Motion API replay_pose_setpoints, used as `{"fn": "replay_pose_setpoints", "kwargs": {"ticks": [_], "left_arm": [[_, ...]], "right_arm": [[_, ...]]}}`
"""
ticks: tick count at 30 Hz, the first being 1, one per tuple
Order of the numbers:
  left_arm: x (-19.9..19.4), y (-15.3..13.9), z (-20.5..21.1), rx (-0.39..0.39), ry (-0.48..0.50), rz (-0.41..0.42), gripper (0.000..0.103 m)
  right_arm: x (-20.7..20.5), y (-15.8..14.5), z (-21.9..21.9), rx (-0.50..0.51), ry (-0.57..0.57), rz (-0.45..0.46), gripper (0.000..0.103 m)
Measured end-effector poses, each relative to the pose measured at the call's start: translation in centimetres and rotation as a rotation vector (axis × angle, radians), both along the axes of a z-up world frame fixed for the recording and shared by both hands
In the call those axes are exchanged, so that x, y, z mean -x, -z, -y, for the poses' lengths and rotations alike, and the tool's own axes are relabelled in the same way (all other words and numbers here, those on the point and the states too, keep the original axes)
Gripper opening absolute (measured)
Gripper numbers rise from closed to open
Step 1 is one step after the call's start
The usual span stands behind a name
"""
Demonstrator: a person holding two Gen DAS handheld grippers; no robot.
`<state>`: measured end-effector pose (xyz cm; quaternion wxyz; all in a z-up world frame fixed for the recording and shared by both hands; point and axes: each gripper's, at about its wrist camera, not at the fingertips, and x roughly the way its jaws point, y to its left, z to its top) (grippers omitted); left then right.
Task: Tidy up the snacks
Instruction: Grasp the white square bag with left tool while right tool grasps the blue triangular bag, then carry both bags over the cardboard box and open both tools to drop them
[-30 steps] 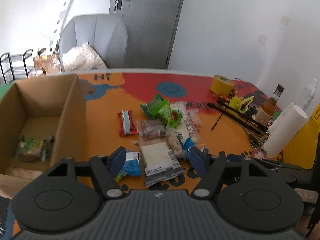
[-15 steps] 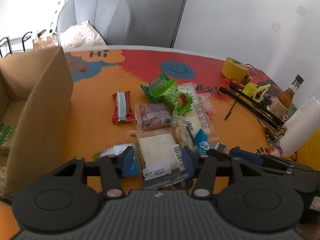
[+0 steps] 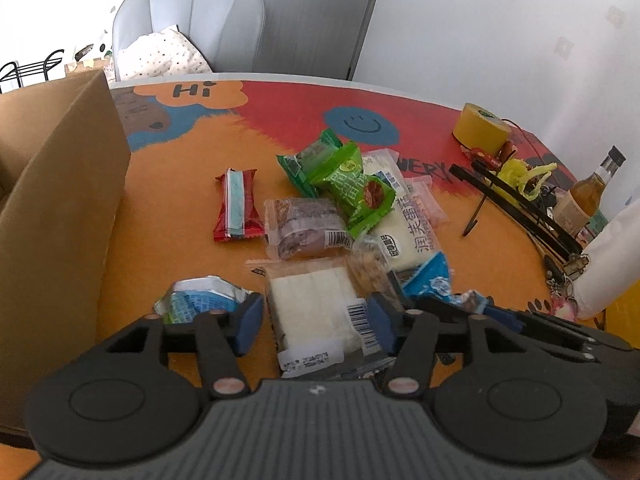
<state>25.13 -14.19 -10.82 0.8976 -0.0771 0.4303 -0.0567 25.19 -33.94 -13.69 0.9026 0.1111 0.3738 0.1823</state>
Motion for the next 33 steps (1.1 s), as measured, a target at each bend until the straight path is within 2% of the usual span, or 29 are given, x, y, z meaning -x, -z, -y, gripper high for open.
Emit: {"fn": "replay_pose_setpoints", "kwargs": {"ticks": [5,8,10,13,14,17,33], "left_arm": [[0.1,0.5,0.8,-0.023,0.008,-0.002,0.064],[0.4,0.8,1.8,-0.095,0.036,0.017,0.064],[0.5,0.9,1.9,-0.107,0.039,0.023,0.064],[0.7,0.8,1.7,-0.114,0.031,0.025,0.053],[0.8,0.7,1.5,-0.112,0.029,0.024,0.049],[1.2,0.3,0.9,-0.081,0.024,0.018,0.046],[4.4,-4.0,-0.9,-0.049,0.030,0.119,0.045]], "right_arm": [[0.7,-0.1,0.4,0.019,0.015,-0.001,0.030],[1.1,-0.2,0.3,0.041,0.019,0.002,0.030],[1.4,-0.2,0.3,0.052,0.018,0.004,0.030],[1.9,-0.3,0.2,0.056,0.017,0.002,0.029],[2.0,-0.4,0.2,0.058,0.017,0.001,0.029],[2.5,-0.7,0.0,0.053,0.020,0.002,0.028],[4.5,-4.3,-1.7,0.049,0.022,0.075,0.028]]}}
